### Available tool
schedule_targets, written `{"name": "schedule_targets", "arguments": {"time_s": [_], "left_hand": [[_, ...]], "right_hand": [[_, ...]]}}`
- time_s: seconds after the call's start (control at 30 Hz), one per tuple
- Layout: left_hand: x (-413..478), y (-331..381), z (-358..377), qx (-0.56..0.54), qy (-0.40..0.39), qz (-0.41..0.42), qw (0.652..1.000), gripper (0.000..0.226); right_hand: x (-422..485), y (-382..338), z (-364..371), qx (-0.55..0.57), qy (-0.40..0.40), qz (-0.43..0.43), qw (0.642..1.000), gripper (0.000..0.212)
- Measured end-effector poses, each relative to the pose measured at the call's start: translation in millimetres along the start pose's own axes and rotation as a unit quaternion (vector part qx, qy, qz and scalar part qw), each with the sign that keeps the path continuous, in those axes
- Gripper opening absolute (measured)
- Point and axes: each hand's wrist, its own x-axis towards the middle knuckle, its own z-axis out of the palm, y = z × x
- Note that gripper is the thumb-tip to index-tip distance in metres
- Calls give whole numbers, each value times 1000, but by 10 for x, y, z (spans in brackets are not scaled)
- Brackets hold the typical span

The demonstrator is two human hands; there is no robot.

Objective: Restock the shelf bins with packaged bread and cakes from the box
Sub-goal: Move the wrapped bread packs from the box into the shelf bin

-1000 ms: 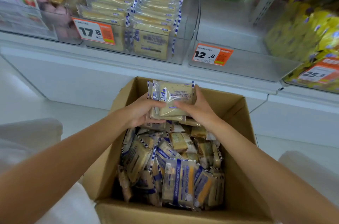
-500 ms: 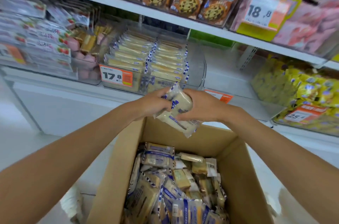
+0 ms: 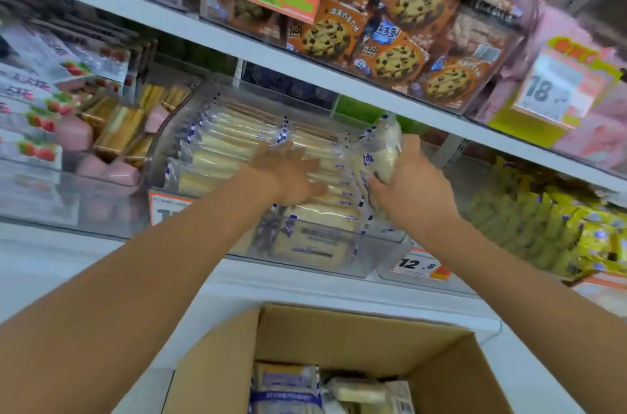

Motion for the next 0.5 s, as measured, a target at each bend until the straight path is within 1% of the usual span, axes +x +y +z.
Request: {"name": "schedule_targets", "arguments": {"time_s": [0.07,0.1,0.17,0.2,0.23,0.27,0.33,0.4,0.43,0.5], "left_hand": [[28,-33,73,-3,1,3,1000,69],[13,-25,81,-2,8,5,1000,69],[-12,-12,74,1,17,9,1000,69],[-12,-9,76,1,20,9,1000,69],[-10,-2,83,0,24,9,1000,69],[-12,0,85,1,30,8,1000,69],[-8,-4,95,4,34,6,999,70],[-3,-5,100,3,38,7,999,69],[-4,-5,100,3,39,8,999,68],[-7,-3,101,5,39,10,999,68]], "right_hand": [[336,-81,225,-60,-18,43,997,59],[511,-124,327,-76,-33,61,995,58],[912,-189,570,-71,-69,87,991,47],[1060,-220,659,-53,-83,94,991,49],[1183,-229,759,-37,-91,99,990,58],[1270,-237,832,-23,-87,99,991,65],[1350,-225,918,-13,-49,93,994,67],[1340,-173,905,-56,-13,62,996,64],[1338,-138,878,-63,-3,60,996,60],[1393,-87,845,-48,-12,79,996,52]]}}
